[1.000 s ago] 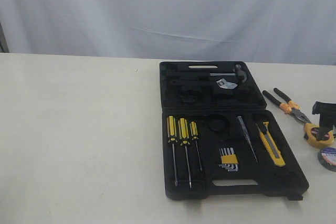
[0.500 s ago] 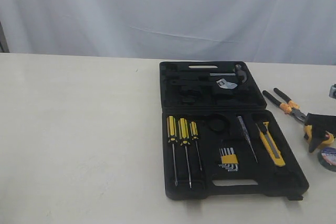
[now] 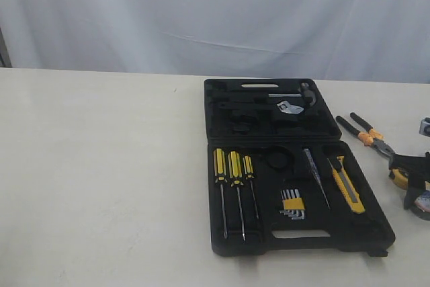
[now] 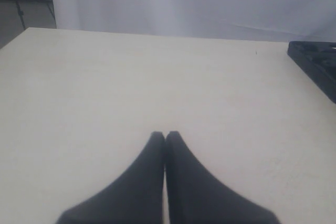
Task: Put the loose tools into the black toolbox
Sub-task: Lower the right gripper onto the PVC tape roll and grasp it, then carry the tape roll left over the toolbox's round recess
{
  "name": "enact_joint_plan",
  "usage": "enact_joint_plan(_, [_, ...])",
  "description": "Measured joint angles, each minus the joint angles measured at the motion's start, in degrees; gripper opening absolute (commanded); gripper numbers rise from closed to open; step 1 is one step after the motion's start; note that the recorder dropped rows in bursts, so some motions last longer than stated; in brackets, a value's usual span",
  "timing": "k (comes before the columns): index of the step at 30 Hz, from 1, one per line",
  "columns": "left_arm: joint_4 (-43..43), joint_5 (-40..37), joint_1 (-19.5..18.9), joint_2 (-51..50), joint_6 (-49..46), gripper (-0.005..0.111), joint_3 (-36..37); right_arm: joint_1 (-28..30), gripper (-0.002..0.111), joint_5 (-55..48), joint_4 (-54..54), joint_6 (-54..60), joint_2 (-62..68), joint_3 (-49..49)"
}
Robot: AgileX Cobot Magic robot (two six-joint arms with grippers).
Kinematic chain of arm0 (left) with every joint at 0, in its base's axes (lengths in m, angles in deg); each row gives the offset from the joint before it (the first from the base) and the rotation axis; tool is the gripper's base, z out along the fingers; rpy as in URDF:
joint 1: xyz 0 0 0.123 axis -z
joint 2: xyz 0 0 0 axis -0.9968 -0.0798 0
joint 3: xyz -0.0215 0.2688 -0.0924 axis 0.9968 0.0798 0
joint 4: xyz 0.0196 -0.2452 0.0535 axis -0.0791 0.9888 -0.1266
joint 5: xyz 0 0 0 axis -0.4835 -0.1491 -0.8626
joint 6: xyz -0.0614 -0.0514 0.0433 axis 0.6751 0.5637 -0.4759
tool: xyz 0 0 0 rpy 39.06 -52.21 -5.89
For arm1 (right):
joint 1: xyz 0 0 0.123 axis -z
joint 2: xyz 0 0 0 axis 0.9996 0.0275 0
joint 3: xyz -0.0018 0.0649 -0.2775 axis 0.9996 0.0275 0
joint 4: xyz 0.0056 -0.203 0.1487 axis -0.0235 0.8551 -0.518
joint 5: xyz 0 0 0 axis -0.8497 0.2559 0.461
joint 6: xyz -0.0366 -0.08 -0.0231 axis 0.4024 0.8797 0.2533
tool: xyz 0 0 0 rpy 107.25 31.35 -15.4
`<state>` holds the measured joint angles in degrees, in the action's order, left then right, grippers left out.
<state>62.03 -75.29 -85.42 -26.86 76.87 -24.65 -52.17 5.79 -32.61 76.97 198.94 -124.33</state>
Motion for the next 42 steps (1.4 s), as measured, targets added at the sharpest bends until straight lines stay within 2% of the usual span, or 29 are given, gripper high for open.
enact_joint_plan(6, [-0.15, 0.00, 0.00, 0.00, 0.00, 0.000, 0.00, 0.00, 0.023, -0.47, -0.93, 0.00, -3.50, 0.00])
enact_joint_plan(13, [-0.15, 0.00, 0.00, 0.00, 0.00, 0.000, 0.00, -2.17, 0.023, -5.63, -9.26, 4.02, -9.55, -3.71])
enact_joint_plan(19, [-0.15, 0.00, 0.00, 0.00, 0.00, 0.000, 0.00, -12.53, 0.023, -10.34, -10.98, 5.98, -10.25, -13.22])
enact_joint_plan(23, [-0.15, 0.00, 0.00, 0.00, 0.00, 0.000, 0.00, -21.67, 0.023, -10.55, -7.93, 4.61, -9.83, -19.21])
enact_joint_plan(29, [-0.15, 0.00, 0.00, 0.00, 0.00, 0.000, 0.00, -31.24, 0.023, -10.75, -4.51, 2.87, -5.18, -26.08])
enact_joint_plan(34, [-0.15, 0.00, 0.00, 0.00, 0.00, 0.000, 0.00, -34.02, 0.023, -11.26, -4.17, 1.32, 1.41, -28.95])
enact_joint_plan(42, [-0.15, 0.00, 0.00, 0.00, 0.00, 0.000, 0.00, -34.02, 0.023, -12.09, -2.71, 0.12, 7.89, -29.23])
